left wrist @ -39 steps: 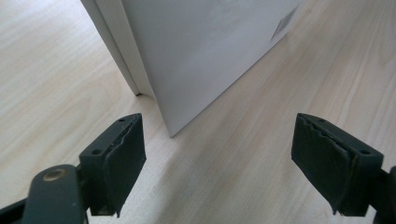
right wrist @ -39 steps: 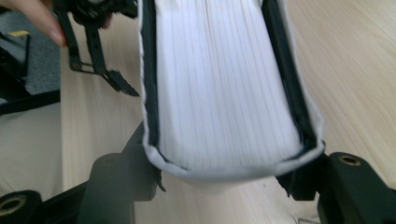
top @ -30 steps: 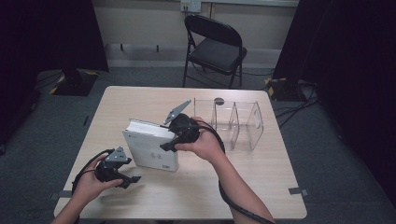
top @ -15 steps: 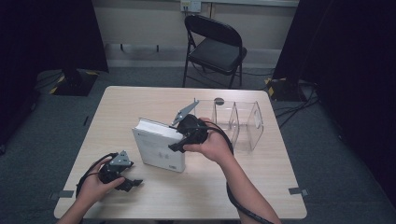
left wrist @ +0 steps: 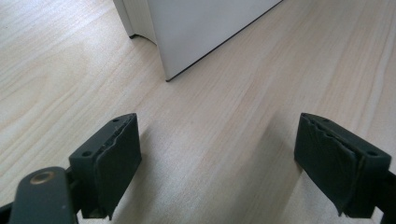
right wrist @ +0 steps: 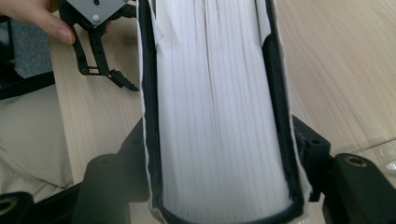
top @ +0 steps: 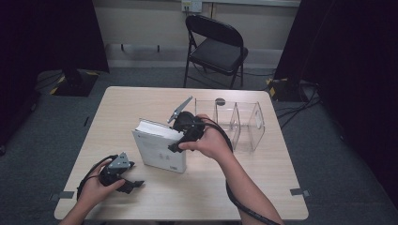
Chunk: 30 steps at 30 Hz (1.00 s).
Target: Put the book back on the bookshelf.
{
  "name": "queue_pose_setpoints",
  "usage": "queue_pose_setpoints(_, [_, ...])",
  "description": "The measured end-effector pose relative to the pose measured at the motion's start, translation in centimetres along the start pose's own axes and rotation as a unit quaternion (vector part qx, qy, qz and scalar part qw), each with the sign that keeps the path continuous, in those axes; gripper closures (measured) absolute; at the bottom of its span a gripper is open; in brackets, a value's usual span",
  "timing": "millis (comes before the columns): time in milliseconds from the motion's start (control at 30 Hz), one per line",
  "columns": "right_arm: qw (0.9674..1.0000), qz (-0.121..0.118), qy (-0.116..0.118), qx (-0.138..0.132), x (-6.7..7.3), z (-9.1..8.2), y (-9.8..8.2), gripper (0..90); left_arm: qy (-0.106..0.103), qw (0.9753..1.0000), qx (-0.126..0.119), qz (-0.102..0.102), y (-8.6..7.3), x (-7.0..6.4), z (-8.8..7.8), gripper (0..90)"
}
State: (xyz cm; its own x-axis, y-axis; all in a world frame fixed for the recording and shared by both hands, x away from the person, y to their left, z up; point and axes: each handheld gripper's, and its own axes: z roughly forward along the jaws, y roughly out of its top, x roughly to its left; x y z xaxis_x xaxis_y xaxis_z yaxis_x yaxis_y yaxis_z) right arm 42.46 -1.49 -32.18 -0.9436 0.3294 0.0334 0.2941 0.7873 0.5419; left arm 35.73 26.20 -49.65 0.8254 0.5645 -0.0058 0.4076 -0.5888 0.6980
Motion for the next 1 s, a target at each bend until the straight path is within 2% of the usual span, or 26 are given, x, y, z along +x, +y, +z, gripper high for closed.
queue_pose_setpoints(167, [0.9998, 0.0, -0.005, 0.02, 0.1, -0.2, 1.1, 36.6, -0.002, 1.0, -0.003, 0.006, -0.1, 0.0, 0.0, 11.5])
queue_pose_setpoints(333, [0.9991, -0.002, -0.01, 0.042, 0.2, -0.4, 2.2, 35.3, -0.013, 0.9998, -0.009, 0.008, -0.4, -0.1, 0.1, 8.1])
queue_pose_setpoints(433, [0.9988, 0.004, -0.004, 0.048, 0.1, -0.2, 2.6, 34.6, -0.008, 0.9998, -0.01, 0.013, -0.4, -0.1, 0.1, 6.3])
queue_pose_setpoints(667, [0.9982, 0.012, 0.003, 0.059, -0.2, 0.3, 3.2, 33.1, -0.023, 0.9995, -0.011, 0.017, -0.5, -0.2, 0.4, 1.4])
queue_pose_setpoints(767, [0.998, 0.009, 0.003, 0.063, -0.3, 0.5, 3.4, 32.0, -0.023, 0.9995, -0.009, 0.019, -0.5, -0.2, 0.4, 0.0])
queue_pose_setpoints(800, [0.9975, 0.015, 0.003, 0.069, -0.3, 0.6, 3.5, 31.8, -0.023, 0.9995, -0.009, 0.019, -0.5, -0.2, 0.4, 0.0])
queue_pose_setpoints(867, [0.9975, 0.004, 0.004, 0.071, -0.3, 0.8, 3.7, 32.0, -0.023, 0.9995, -0.009, 0.019, -0.5, -0.2, 0.4, 0.0])
queue_pose_setpoints(1000, [0.9968, 0.008, 0.006, 0.079, -0.3, 1.4, 3.9, 33.0, -0.024, 0.9995, -0.011, 0.018, -0.5, -0.2, 0.4, 0.0])
